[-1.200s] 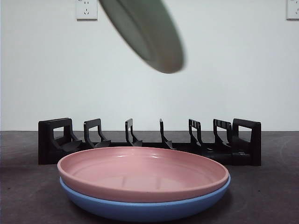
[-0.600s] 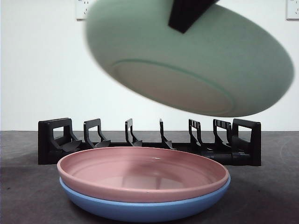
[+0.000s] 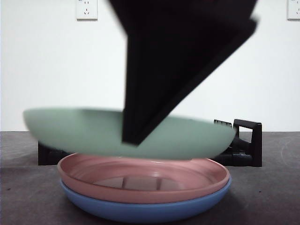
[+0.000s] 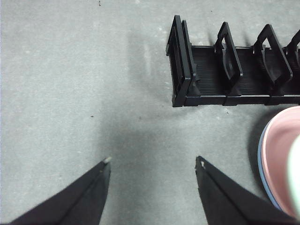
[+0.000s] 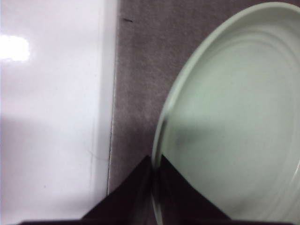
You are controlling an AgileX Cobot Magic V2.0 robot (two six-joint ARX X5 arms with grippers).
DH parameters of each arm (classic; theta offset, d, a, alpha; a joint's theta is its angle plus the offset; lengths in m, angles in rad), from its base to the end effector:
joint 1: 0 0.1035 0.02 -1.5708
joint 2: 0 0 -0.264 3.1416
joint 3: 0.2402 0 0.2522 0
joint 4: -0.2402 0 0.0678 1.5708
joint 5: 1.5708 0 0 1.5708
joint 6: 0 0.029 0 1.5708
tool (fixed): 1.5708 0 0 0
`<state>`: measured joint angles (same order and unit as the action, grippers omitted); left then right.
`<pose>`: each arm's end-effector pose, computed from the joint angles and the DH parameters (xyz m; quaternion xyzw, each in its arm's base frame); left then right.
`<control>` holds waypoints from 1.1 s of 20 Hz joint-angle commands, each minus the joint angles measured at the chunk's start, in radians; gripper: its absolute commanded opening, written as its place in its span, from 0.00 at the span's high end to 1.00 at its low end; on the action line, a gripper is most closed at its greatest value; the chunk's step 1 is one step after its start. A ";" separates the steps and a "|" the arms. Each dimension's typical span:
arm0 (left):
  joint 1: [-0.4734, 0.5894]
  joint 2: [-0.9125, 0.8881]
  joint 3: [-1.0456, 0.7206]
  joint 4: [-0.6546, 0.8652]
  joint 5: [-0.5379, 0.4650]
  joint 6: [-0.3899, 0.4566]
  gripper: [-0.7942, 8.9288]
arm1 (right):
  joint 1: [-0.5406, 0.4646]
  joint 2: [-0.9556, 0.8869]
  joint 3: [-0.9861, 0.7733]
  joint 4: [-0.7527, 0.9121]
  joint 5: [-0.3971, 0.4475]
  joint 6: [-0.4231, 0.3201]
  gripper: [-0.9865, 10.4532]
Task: Place the plate
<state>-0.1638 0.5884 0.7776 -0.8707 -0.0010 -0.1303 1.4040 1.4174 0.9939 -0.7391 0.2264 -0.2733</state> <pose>0.1035 -0.0171 0.2940 -0.0337 0.3373 -0.0548 0.9392 0.0505 0.2610 0.2303 -0.4906 0.3098 0.5111 0.6341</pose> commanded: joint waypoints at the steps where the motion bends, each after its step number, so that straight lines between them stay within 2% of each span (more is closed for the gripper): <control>1: 0.000 0.006 0.017 0.014 -0.003 0.006 0.62 | -0.015 0.042 0.014 0.015 -0.027 -0.024 0.90; 8: 0.000 0.005 0.017 0.015 -0.003 0.006 0.62 | -0.098 0.073 0.014 0.041 -0.147 -0.024 0.90; 11: 0.000 0.005 0.017 0.016 -0.003 0.006 0.62 | -0.103 0.073 0.014 0.026 -0.198 -0.023 0.87; 15: 0.000 0.005 0.017 0.019 -0.003 0.006 0.62 | -0.103 0.073 0.016 0.017 -0.206 -0.014 0.83; 17: 0.000 0.005 0.017 0.019 -0.003 0.006 0.62 | -0.103 0.073 0.026 0.013 -0.207 -0.009 0.76; 20: 0.000 0.006 0.017 0.019 -0.003 0.006 0.62 | -0.103 0.071 0.059 -0.003 -0.208 0.004 0.75; 22: 0.000 0.006 0.017 0.019 -0.003 0.006 0.62 | -0.103 0.064 0.093 -0.022 -0.208 0.020 0.67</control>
<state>-0.1638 0.5884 0.7776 -0.8635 -0.0010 -0.1303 1.2873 1.4708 1.0710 -0.7647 0.0216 -0.2729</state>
